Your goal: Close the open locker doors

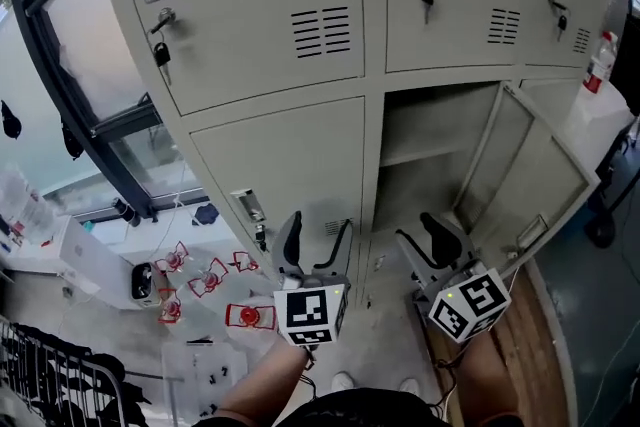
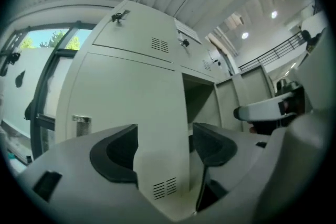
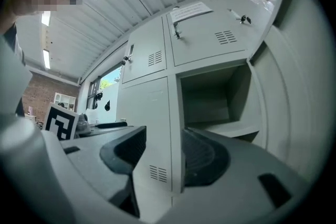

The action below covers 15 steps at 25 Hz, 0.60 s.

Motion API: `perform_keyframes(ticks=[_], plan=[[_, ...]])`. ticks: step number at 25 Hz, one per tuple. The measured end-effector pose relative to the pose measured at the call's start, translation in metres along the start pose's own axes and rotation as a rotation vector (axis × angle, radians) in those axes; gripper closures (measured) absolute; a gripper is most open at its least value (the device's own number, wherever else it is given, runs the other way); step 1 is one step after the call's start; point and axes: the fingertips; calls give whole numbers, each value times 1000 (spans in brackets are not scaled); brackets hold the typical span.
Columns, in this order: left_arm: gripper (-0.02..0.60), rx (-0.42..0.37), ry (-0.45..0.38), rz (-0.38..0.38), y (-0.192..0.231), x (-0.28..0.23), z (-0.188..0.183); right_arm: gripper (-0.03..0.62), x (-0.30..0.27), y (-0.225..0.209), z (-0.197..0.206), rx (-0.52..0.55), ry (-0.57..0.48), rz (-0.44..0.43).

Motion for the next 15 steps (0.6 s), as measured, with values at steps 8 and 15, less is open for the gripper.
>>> perform_keyframes(ticks=[8, 15], plan=[[267, 4, 16, 334, -119, -14, -3, 393, 81, -53, 9, -30, -6, 187], [265, 1, -9, 550, -216, -9, -11, 393, 159, -93, 14, -43, -5, 338]])
Point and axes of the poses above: the fingertips, and each gripper's own axes: x backward along the fingers, y to its left, z out of its underside, and after that the axes turned 10 degrees about y, right-handed
